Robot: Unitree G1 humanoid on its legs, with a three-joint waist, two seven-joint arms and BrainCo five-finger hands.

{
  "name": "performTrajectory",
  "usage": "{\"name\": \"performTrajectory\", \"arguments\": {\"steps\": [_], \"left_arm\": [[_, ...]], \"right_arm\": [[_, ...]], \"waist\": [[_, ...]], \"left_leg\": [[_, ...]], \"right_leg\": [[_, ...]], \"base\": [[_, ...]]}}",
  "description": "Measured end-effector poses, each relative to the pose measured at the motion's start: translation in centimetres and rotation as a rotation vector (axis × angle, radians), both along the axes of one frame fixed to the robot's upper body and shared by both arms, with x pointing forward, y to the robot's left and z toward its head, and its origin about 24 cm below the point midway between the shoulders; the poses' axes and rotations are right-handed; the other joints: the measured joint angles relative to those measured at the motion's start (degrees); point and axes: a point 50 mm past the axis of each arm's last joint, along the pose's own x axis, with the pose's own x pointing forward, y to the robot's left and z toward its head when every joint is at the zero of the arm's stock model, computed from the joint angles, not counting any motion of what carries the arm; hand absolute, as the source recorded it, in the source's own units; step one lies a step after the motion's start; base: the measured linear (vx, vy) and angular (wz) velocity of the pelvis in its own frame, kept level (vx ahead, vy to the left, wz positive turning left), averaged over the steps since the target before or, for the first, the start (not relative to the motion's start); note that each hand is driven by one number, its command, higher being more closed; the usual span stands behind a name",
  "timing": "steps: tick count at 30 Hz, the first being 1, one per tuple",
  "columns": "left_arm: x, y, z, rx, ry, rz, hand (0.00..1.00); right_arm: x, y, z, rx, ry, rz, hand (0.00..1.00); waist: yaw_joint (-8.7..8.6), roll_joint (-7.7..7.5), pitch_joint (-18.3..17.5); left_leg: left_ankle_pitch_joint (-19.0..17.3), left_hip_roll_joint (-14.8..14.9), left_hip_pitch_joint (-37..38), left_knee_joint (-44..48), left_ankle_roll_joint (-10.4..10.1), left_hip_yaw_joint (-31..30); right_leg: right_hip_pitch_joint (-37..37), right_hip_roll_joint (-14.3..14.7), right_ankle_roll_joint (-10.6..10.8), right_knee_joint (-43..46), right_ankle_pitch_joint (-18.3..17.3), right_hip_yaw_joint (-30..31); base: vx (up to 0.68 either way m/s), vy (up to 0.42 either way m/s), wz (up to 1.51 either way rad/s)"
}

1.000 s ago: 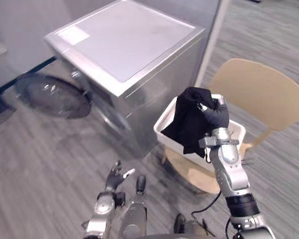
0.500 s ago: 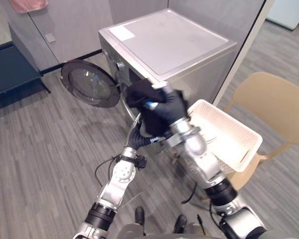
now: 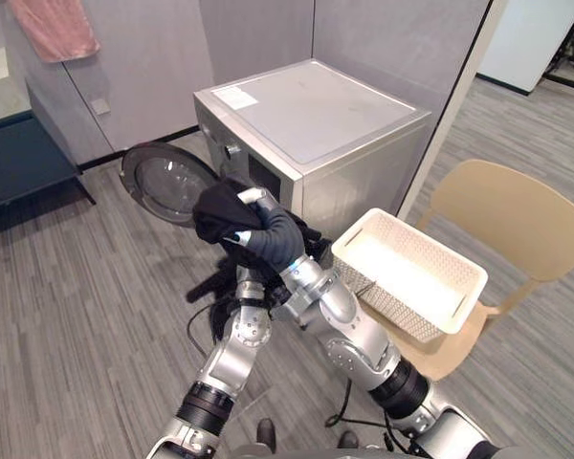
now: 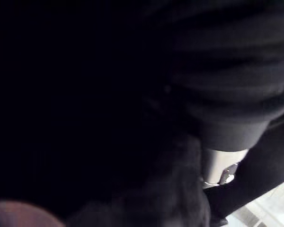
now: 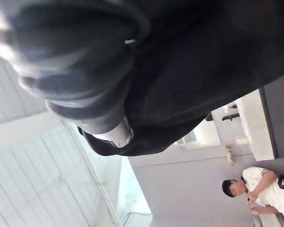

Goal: Pick up the laundry basket with both hands and put the clothes into the washing machine.

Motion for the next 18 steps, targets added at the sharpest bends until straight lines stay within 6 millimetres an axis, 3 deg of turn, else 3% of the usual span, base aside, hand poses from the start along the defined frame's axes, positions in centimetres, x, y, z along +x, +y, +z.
{"name": "performTrajectory", "arguments": {"steps": [5,9,14,18], "left_arm": [[-0.9,1.0,-1.7,-0.092,0.094,0.039,1.0],[-1.9,2.7,-3.3,-0.189,0.167,0.131,1.0],[-3.4,6.4,-4.9,-0.26,0.229,0.272,1.0],[-5.8,9.4,-6.9,-0.305,0.314,0.378,1.0]], "right_arm": [[-0.4,-1.1,-2.3,0.013,0.09,-0.031,0.0],[-0.2,-3.4,-4.5,0.002,0.165,-0.112,0.0],[0.6,-9.3,-7.0,-0.12,0.182,-0.369,0.0],[0.4,-14.4,-7.6,-0.39,0.065,-0.625,0.0]], "waist": [[-0.19,-0.02,0.0],[-0.39,-0.01,0.0],[-0.42,-0.01,0.0],[-0.44,0.02,0.0]], "left_leg": [[0.2,0.4,0.1,0.0,0.0,0.0],[0.1,0.6,0.3,0.0,0.0,-0.2],[0.1,0.8,0.3,-0.1,0.0,-0.2],[0.1,0.9,0.1,-0.3,-0.1,-0.3]], "right_leg": [[0.9,0.8,-0.2,-1.9,0.5,0.1],[1.4,1.2,-0.2,-2.6,0.5,0.0],[1.6,1.5,-0.2,-3.0,0.6,0.1],[1.6,1.7,-0.1,-3.3,0.5,0.2]], "base": [[0.05,-0.01,-0.01],[0.04,-0.001,0.02],[0.0,0.0,0.0],[0.0,0.0,0.0]]}}
